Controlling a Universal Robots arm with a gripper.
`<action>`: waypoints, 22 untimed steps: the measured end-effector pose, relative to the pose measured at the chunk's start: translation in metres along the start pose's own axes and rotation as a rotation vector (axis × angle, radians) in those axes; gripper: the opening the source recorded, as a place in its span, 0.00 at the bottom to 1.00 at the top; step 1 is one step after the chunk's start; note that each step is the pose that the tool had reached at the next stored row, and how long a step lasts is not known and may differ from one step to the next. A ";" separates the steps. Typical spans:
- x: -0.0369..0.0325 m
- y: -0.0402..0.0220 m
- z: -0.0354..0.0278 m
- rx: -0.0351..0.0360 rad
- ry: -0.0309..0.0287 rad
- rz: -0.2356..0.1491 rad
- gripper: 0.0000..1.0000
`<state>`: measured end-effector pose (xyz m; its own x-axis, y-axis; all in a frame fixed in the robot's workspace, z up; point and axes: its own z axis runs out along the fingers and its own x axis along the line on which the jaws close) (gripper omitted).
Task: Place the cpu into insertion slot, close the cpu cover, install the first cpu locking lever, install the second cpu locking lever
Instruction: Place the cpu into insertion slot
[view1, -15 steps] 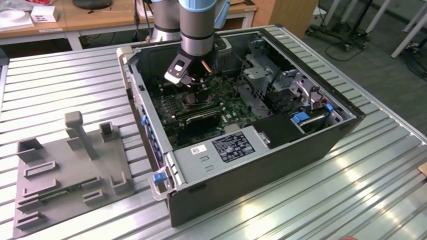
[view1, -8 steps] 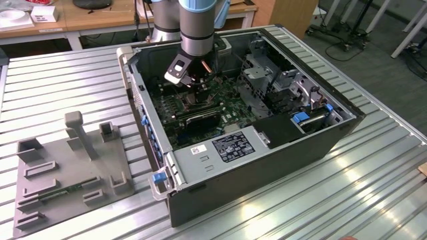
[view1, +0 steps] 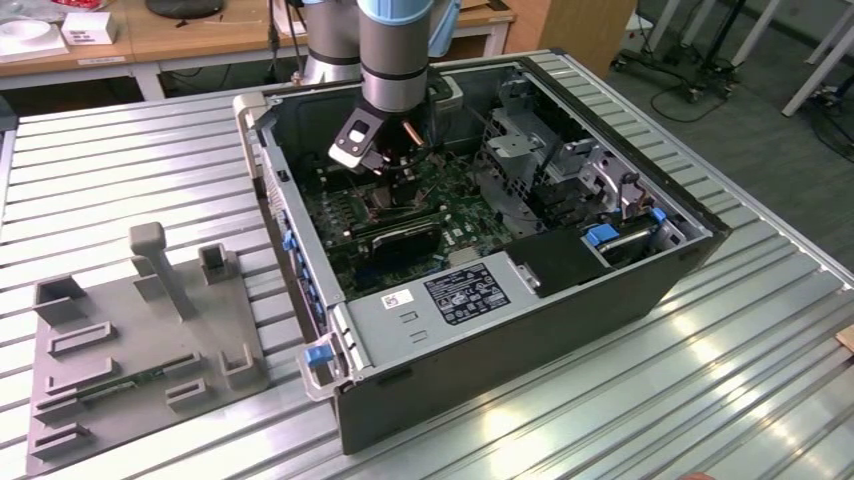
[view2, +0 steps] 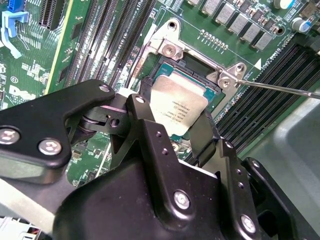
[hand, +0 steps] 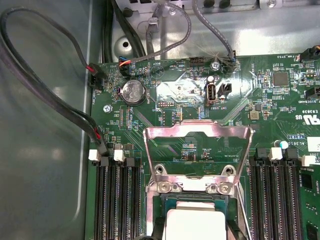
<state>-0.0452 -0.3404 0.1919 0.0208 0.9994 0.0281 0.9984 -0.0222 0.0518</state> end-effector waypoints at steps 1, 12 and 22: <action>0.0000 0.0000 0.0000 0.0000 0.0000 0.000 0.54; 0.0000 0.0000 0.0005 -0.0001 0.0001 0.000 0.67; 0.0005 0.0003 0.0014 -0.0002 0.0002 0.001 0.67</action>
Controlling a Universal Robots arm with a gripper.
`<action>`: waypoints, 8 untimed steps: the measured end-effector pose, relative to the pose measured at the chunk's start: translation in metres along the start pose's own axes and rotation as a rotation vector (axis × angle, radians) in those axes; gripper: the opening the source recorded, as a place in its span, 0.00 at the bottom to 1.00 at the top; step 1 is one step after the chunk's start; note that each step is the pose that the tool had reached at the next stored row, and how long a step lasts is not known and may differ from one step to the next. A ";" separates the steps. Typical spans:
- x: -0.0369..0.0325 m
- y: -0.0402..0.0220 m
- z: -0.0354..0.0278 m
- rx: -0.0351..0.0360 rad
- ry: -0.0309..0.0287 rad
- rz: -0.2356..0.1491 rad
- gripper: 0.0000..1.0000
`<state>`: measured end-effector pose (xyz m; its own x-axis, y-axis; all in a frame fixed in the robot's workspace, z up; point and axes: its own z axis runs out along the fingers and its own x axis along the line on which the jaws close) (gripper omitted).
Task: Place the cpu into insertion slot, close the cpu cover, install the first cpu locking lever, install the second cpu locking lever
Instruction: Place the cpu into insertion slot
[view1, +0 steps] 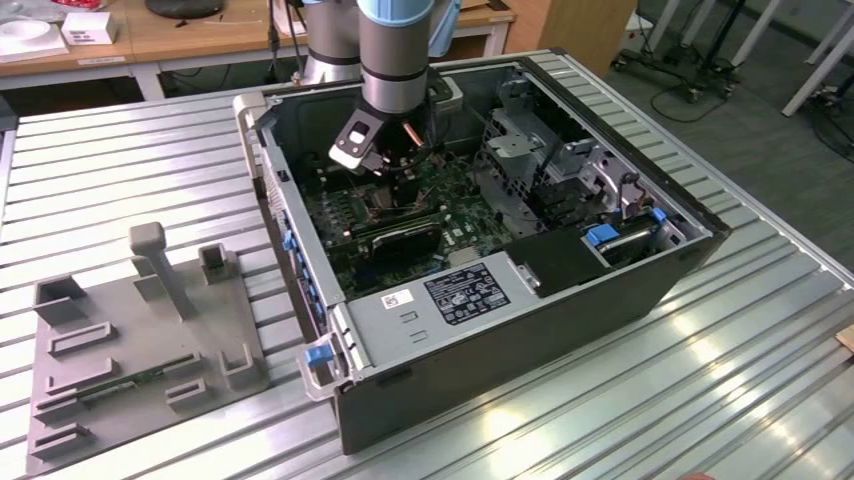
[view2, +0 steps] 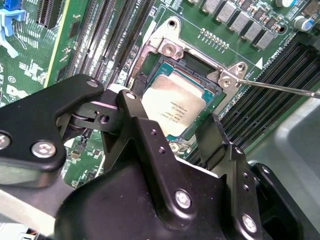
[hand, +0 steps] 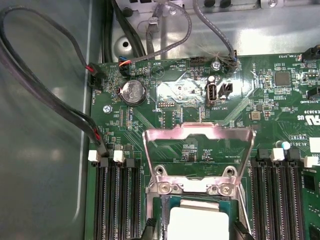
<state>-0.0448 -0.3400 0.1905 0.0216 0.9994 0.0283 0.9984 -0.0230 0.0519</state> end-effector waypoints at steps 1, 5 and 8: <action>0.0004 0.0000 0.0000 0.0001 -0.0002 0.000 0.67; 0.0013 0.0000 0.0000 0.0001 -0.0001 0.000 0.67; 0.0021 0.0000 0.0000 0.0001 -0.0002 0.000 0.67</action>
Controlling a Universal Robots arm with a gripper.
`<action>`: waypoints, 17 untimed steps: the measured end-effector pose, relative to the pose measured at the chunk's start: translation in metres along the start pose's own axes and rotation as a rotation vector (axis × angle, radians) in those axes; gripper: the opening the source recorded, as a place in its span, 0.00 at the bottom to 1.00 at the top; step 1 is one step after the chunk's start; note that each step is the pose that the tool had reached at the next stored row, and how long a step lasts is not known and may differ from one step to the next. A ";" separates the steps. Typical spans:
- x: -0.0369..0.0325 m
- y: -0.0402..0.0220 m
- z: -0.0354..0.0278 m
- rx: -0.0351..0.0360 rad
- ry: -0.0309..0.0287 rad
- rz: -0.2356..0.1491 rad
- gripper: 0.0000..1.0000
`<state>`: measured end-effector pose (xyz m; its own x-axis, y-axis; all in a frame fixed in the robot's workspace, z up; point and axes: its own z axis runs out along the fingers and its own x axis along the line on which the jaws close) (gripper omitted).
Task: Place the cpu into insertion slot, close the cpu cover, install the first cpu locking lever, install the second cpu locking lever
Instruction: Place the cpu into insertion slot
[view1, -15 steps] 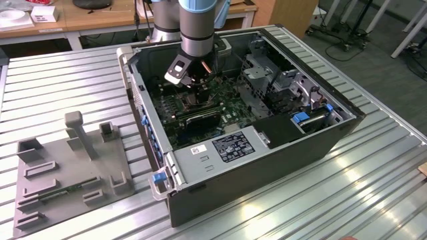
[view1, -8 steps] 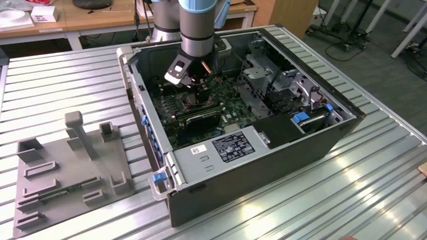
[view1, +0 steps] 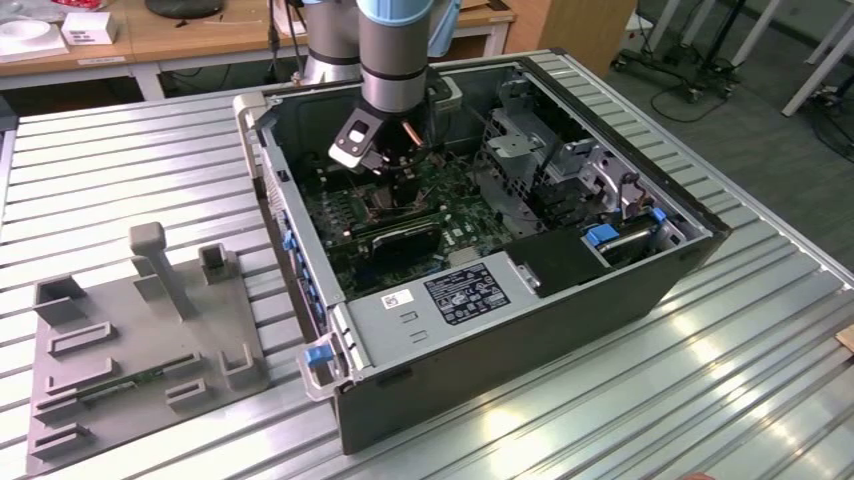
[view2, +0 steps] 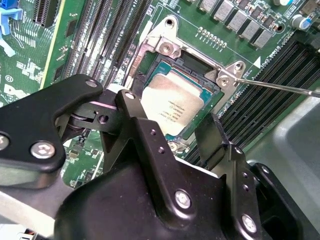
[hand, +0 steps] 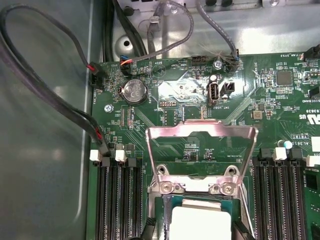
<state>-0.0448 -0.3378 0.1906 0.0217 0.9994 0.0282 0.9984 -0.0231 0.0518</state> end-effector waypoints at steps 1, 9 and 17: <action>0.0004 0.0000 0.0000 0.0000 0.0000 0.000 0.67; 0.0015 0.0000 -0.0014 -0.0001 0.0001 0.000 0.67; 0.0015 0.0000 -0.0015 0.0000 0.0002 0.000 0.67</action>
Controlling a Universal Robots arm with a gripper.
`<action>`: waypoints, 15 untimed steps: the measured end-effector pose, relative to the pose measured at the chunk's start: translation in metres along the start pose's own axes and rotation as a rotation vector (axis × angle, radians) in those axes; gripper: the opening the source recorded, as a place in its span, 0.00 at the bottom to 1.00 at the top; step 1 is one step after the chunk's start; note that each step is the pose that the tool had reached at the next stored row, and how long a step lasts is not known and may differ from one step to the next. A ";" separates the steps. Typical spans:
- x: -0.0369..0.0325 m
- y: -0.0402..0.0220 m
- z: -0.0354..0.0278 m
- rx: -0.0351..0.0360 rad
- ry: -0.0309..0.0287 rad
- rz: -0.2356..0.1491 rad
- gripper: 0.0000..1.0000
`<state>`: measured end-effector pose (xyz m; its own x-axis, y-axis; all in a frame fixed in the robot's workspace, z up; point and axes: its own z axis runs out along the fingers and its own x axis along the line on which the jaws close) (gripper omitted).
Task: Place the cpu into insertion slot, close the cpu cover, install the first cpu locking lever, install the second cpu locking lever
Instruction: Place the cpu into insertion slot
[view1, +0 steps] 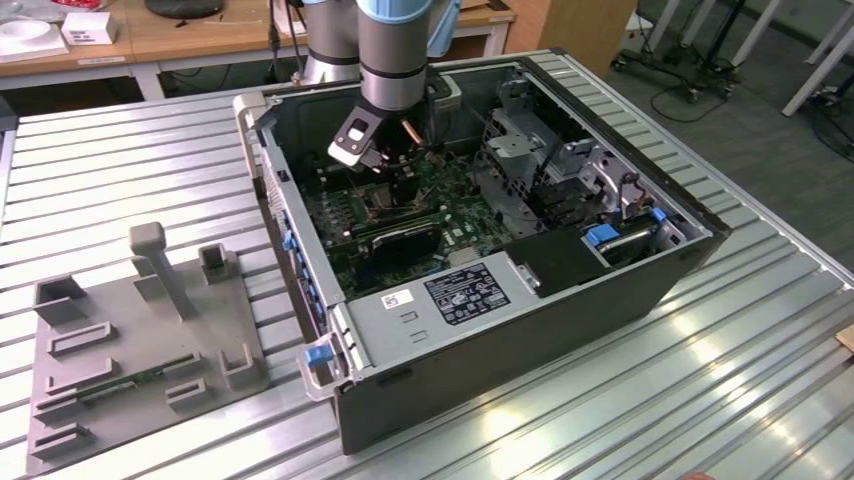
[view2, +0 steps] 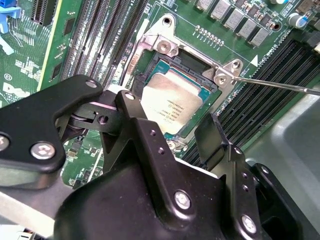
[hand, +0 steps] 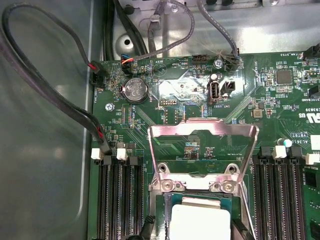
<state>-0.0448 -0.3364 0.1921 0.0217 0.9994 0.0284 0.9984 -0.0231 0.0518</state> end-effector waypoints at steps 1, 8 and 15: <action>0.0000 0.0000 0.0000 0.0000 0.0000 0.000 0.67; -0.0001 0.0000 0.0007 -0.0004 -0.0183 0.004 0.67; -0.0001 -0.0001 0.0012 -0.0005 -0.0183 0.004 0.67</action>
<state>-0.0448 -0.3364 0.1908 0.0269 0.9996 0.0103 0.9983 -0.0274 0.0522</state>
